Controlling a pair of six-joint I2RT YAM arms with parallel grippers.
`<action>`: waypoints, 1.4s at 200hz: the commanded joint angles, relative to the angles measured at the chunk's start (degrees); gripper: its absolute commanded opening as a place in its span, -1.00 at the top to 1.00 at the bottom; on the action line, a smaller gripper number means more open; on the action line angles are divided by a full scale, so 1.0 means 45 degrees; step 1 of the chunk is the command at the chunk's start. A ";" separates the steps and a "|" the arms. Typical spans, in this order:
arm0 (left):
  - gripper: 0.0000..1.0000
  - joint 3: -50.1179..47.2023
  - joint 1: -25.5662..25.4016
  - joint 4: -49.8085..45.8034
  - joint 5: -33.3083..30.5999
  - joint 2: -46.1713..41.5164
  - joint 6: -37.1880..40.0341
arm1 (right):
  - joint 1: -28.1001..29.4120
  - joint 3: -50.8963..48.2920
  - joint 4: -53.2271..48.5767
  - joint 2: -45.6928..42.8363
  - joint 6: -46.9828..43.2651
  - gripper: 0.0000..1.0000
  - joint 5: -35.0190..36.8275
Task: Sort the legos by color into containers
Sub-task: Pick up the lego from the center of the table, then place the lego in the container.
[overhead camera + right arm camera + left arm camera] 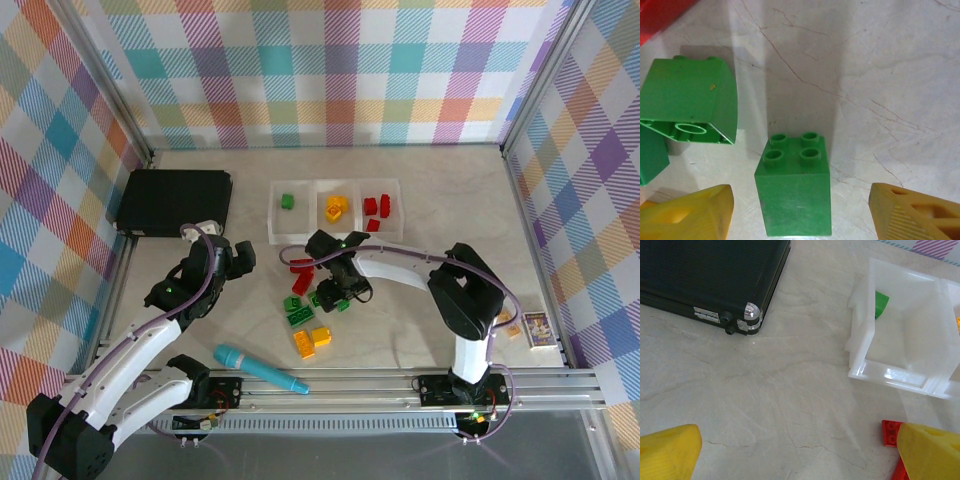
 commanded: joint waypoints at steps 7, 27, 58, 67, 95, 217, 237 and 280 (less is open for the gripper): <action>-0.99 -0.0050 0.0143 0.0127 0.0180 0.0060 0.0044 | 0.0142 0.0433 -0.0472 0.0485 -0.0011 -0.39 0.0165; -0.99 -0.0060 0.0143 0.0186 0.0224 0.0113 0.0042 | 0.0184 0.0630 -0.0785 0.0877 0.0013 -0.37 0.0581; -0.99 -0.0039 0.0155 0.0207 0.0248 0.0137 0.0064 | 0.0240 0.0650 -0.0877 0.0927 0.0081 -0.15 0.0973; -0.99 -0.0019 0.0167 0.0207 0.0239 0.0133 0.0074 | 0.0240 0.0650 -0.0888 0.0878 0.0131 -0.04 0.1096; -0.99 -0.0010 0.0162 0.0219 0.0270 0.0174 0.0089 | 0.0238 0.0804 -0.1035 0.0816 0.0140 0.21 0.1575; -0.99 -0.0530 0.0162 0.0296 0.1497 -0.0513 -0.1133 | -0.0964 0.6461 -0.0183 0.1176 -0.2081 0.52 0.1401; -0.99 -0.0981 0.0180 0.0524 0.2118 -0.0618 -0.1687 | -0.1141 0.8150 -0.0253 0.2318 -0.2170 0.53 0.1073; -1.00 -0.1644 0.0162 0.0521 0.2950 -0.0707 -0.2235 | -0.1892 1.0583 0.0066 0.4478 -0.1768 0.56 0.0062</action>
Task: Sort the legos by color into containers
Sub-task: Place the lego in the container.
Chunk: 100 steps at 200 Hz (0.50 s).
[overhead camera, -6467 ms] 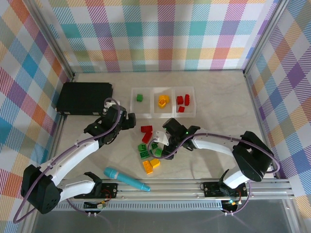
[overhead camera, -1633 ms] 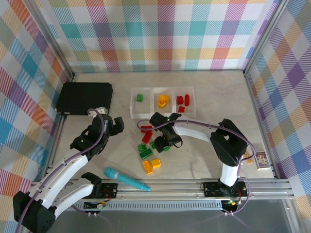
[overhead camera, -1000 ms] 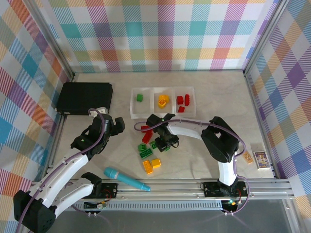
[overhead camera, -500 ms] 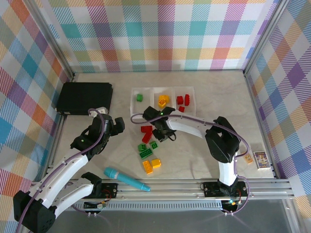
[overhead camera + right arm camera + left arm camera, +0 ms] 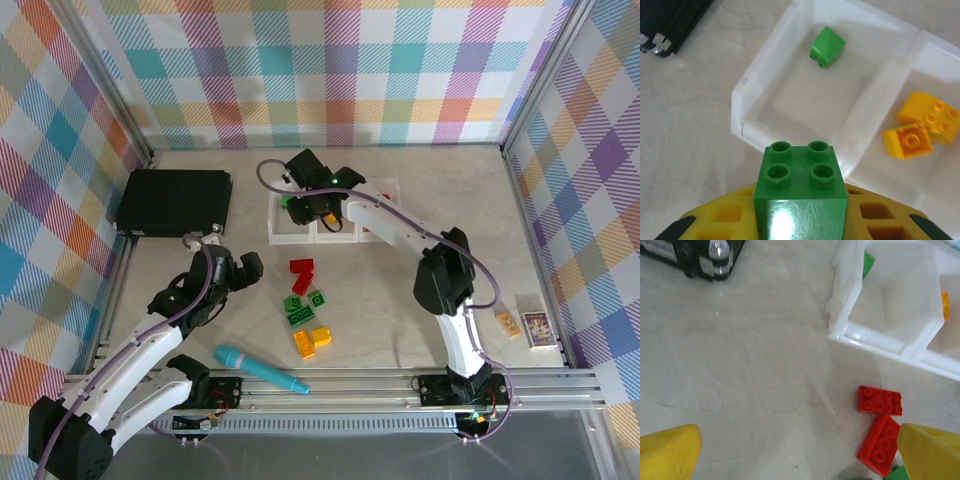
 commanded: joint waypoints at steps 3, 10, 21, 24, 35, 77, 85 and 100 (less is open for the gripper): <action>-1.00 -0.0316 0.0155 0.0114 0.0714 -0.0272 -0.0622 | -0.0323 0.1013 0.0002 0.1187 0.0093 0.55 -0.0979; -0.99 -0.0381 0.0156 0.0064 0.0735 -0.0339 -0.0639 | -0.0401 0.1303 0.0056 0.1445 0.0134 0.54 -0.1154; -1.00 -0.0493 0.0150 -0.0019 0.0744 -0.0457 -0.0712 | -0.0464 0.1708 0.0184 0.1819 0.0130 0.52 -0.1441; -1.00 -0.0531 0.0148 -0.0016 0.0762 -0.0495 -0.0715 | -0.0467 0.1812 0.0241 0.1903 0.0129 0.52 -0.1530; -0.99 -0.0639 0.0157 -0.0015 0.0811 -0.0622 -0.0784 | -0.0486 0.2268 0.0313 0.2290 0.0109 0.49 -0.1772; -0.99 -0.0837 0.0159 0.0277 0.1427 -0.0480 -0.0821 | -0.0506 0.3958 0.0121 0.3766 0.0003 0.41 -0.2351; -0.99 -0.0854 0.0153 0.0306 0.1520 -0.0453 -0.0796 | -0.0516 0.4078 0.0100 0.3933 -0.0020 0.36 -0.2339; -0.99 -0.0896 0.0130 0.0380 0.1666 -0.0445 -0.0723 | -0.0560 0.4154 0.0129 0.4103 -0.0022 0.25 -0.2235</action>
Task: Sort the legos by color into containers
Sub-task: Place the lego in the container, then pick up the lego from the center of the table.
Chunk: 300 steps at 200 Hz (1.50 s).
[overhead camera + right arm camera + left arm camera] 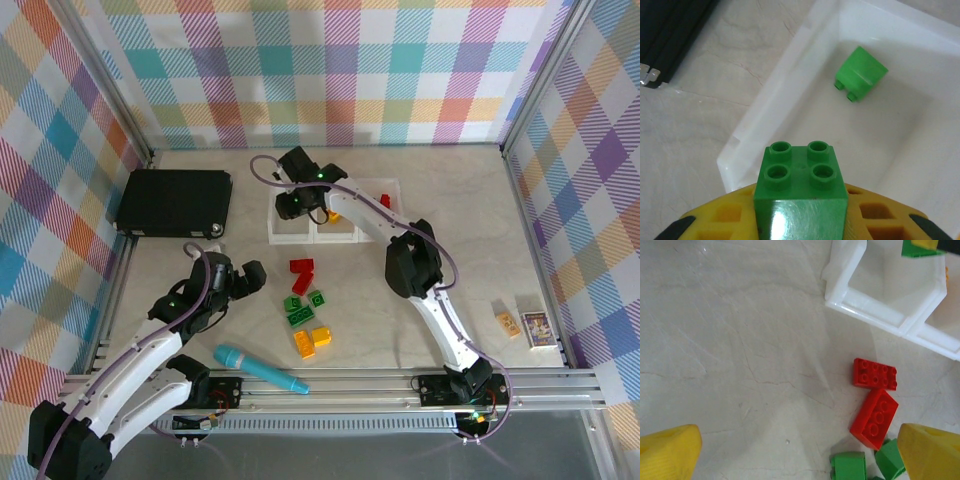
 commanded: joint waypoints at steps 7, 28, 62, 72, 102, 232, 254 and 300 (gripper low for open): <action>-0.99 -0.0186 0.0129 0.0385 0.0563 -0.0010 -0.0007 | -0.0026 0.0511 0.0061 0.0446 -0.0012 0.22 -0.0317; -1.00 -0.0282 0.0119 0.0544 0.0835 -0.0004 0.0170 | -0.0055 0.0501 -0.0092 0.0393 0.0037 0.06 -0.0357; -0.99 -0.0725 0.0026 0.1239 0.1688 0.0125 0.0246 | -0.0055 -0.0389 0.0098 -0.0324 0.0439 -0.22 -0.0418; -1.00 -0.0820 -0.0056 0.1452 0.1944 0.0188 0.0280 | -0.0035 -0.0749 0.0210 -0.0723 0.0508 -0.24 -0.0478; -1.00 -0.0587 -0.0665 0.1490 0.2201 0.0539 0.0901 | -0.0016 -0.2390 0.0952 -0.2438 0.0841 -0.29 -0.0401; -0.99 0.3175 -0.3585 -0.0042 0.2083 0.5805 0.4145 | -0.0053 -1.3718 0.4559 -1.1399 0.1389 -0.52 0.2178; -0.99 0.4466 -0.4145 -0.0829 0.1962 0.6773 0.5066 | -0.0055 -1.4811 0.4733 -1.2467 0.1445 -0.54 0.2963; -0.81 0.6603 -0.5027 -0.2797 -0.0024 0.8900 0.2992 | -0.0206 -1.6176 0.4721 -1.4202 0.1542 -0.61 0.4262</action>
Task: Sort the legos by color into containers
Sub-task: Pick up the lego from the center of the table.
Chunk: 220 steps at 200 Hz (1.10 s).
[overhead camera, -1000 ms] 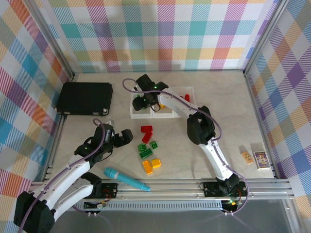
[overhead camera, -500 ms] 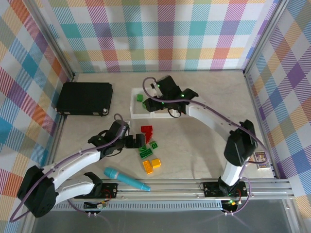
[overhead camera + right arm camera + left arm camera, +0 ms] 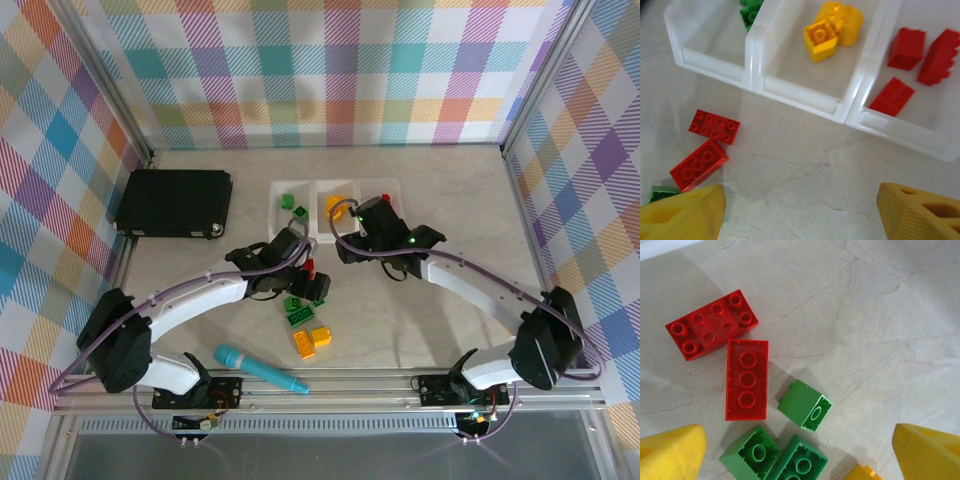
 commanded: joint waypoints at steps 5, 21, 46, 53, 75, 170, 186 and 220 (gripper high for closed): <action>-0.80 0.0934 -0.0631 -0.1801 -0.1864 0.0839 -0.2085 | -0.0175 -0.0500 0.0507 -0.0956 0.0257 -0.61 0.1069; -0.70 0.1055 -0.1027 -0.1616 -0.2073 0.1040 -0.4266 | -0.0270 -0.0714 0.0480 -0.1193 0.0266 -0.61 0.1202; -0.62 0.1628 -0.2040 -0.1876 -0.3184 0.1704 -0.6889 | -0.0364 -0.0948 0.0466 -0.1372 0.0319 -0.62 0.1184; -0.62 0.1726 -0.2248 -0.1954 -0.3396 0.1876 -0.7513 | -0.0373 -0.1009 0.0478 -0.1428 0.0351 -0.62 0.1135; -0.57 0.1254 -0.2703 -0.0738 -0.3469 0.1935 -0.8739 | -0.0400 -0.1278 0.0551 -0.1662 0.0432 -0.62 0.0888; -0.48 0.2490 -0.2938 -0.2527 -0.5701 0.3722 -1.1084 | -0.0497 -0.3030 0.0295 -0.4262 0.0272 -0.68 0.0986; -0.46 0.2430 -0.2939 -0.2346 -0.5481 0.3886 -1.1145 | -0.0624 -0.3294 0.0300 -0.4642 0.0148 -0.70 0.1115; -0.40 0.2559 -0.2935 -0.2226 -0.4895 0.4430 -1.1130 | -0.0878 -0.3637 0.0455 -0.4859 0.0052 -0.72 0.1000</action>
